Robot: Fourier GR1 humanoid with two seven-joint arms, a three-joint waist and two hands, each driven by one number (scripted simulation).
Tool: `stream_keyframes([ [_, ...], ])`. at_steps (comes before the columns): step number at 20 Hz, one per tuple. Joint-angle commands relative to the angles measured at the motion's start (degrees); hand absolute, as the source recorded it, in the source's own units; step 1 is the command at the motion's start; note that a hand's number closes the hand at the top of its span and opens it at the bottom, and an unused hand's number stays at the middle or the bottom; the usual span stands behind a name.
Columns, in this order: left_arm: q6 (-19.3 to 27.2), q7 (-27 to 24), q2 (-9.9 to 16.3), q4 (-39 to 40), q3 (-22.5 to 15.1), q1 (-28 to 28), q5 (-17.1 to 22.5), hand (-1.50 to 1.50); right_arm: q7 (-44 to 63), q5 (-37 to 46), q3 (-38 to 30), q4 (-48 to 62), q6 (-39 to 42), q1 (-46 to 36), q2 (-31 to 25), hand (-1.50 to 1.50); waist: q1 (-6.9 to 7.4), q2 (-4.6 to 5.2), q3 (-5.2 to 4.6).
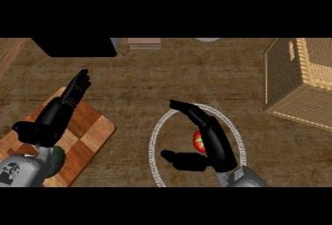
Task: Pick the tomato from the placemat and place it in the basket
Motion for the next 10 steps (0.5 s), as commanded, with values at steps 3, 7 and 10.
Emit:
stream_keyframes([
  [3,-0.1,0.7,0.1,-0.6,0.1,0.9,-0.3,0.0,20.4,19.4,-0.4,-3.7,-4.5,-4.1,-5.9,-1.5,-1.55,-0.67,-0.22],
  [7,-0.5,0.6,1.0,-0.1,1.2,1.3,-0.1,0.0,34.2,24.7,-1.9,-8.7,7.9,-7.4,-14.0,-1.5,-2.62,-1.09,-0.35],
  [10,-0.6,-0.7,0.9,-0.8,0.8,2.4,-0.6,0.0,42.1,22.6,-0.3,-11.8,22.1,-11.7,-17.5,-1.5,-1.34,-0.93,-0.38],
])
